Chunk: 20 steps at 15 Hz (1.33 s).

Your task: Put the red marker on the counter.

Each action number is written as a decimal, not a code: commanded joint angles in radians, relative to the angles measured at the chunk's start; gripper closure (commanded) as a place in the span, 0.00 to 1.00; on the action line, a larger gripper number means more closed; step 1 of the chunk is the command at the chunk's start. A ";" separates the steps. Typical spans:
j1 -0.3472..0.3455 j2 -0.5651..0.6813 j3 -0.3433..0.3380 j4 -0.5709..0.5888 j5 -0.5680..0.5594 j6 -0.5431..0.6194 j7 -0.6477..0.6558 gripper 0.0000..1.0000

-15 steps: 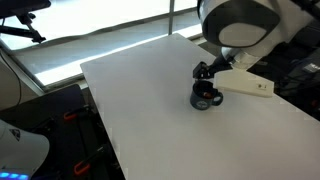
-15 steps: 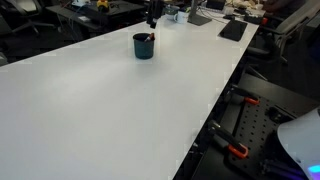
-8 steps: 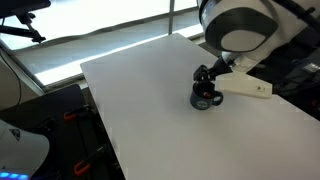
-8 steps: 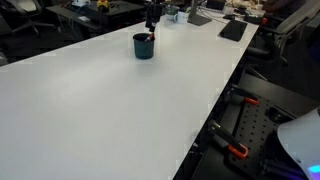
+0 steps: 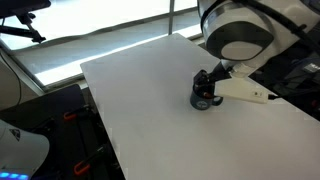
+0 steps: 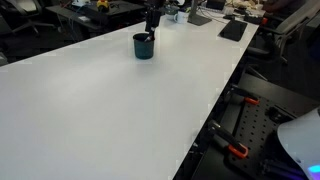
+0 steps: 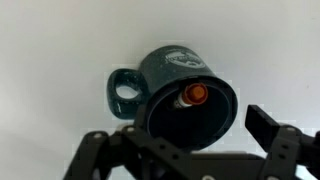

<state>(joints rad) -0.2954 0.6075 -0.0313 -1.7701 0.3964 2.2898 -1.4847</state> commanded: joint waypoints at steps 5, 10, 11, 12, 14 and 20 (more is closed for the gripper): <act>-0.026 0.001 0.027 0.001 -0.020 0.004 0.013 0.37; -0.032 0.000 0.026 0.002 -0.020 0.005 0.016 0.78; -0.032 0.000 0.026 0.003 -0.020 0.005 0.016 0.85; -0.033 0.000 0.025 0.002 -0.021 0.006 0.016 0.94; -0.034 -0.001 0.027 0.002 -0.020 0.004 0.016 0.98; -0.041 -0.029 0.035 -0.016 -0.011 0.015 0.008 0.95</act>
<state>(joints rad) -0.3187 0.6127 -0.0213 -1.7648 0.3964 2.2922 -1.4847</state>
